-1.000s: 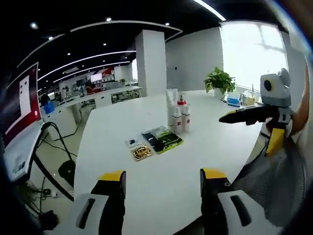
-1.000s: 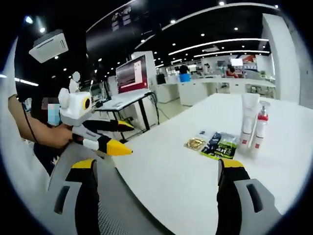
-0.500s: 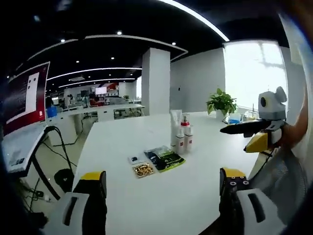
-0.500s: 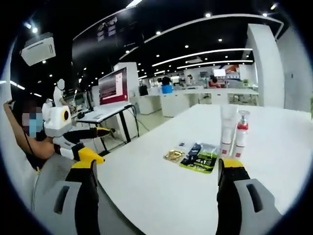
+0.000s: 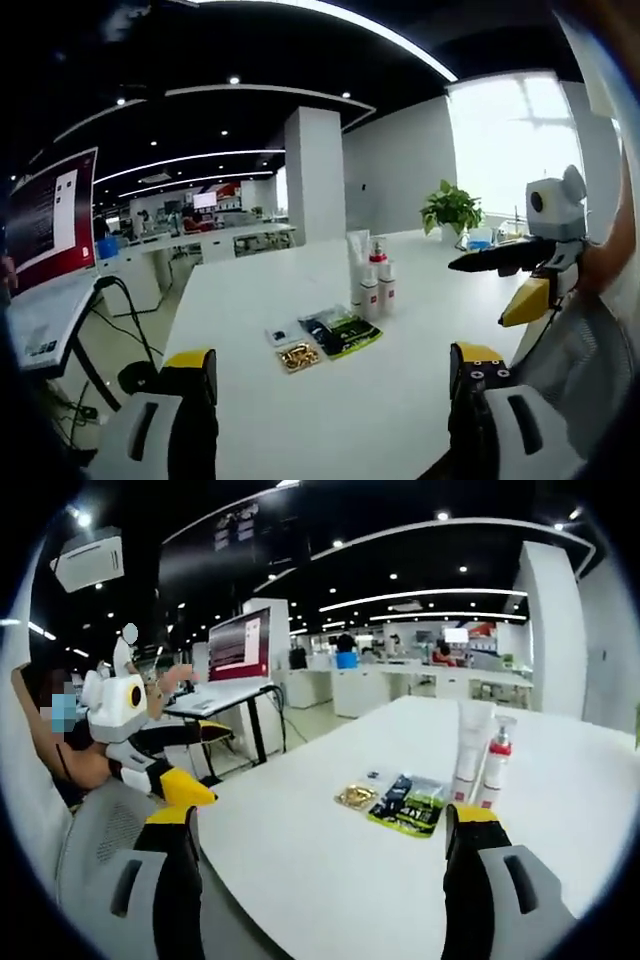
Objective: Arrange the skincare products in the storage area until every visible bottle or jar stands upright without overlapping.
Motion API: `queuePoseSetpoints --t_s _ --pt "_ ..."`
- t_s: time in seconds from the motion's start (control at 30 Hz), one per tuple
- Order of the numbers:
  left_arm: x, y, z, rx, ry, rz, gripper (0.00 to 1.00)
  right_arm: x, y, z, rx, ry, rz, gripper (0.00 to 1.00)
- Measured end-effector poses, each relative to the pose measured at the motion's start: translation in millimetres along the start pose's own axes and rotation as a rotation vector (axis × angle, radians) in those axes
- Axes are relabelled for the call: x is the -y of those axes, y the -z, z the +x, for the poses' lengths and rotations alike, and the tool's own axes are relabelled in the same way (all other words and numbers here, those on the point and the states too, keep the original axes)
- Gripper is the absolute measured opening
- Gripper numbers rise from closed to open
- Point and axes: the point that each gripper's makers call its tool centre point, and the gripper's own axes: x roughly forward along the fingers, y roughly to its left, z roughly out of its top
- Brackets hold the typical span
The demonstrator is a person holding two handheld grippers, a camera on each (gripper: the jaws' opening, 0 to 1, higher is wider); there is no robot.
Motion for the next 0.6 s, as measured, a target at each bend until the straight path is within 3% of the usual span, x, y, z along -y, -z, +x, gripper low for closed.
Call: queuePoseSetpoints --t_s 0.17,0.33,0.6 --pt "0.5 1.2 0.7 -0.008 0.001 -0.003 1.00 -2.4 0.5 0.8 -0.004 -0.008 -0.018 0.97" --pt "-2.7 -3.9 -0.4 0.020 -0.012 -0.020 1.00 -2.9 2.8 1.2 -0.017 -0.007 -0.018 0.97" --pt "-1.3 -0.3 1.0 0.003 -0.008 -0.016 1.00 -5.9 5.5 1.3 -0.030 -0.011 -0.039 0.97"
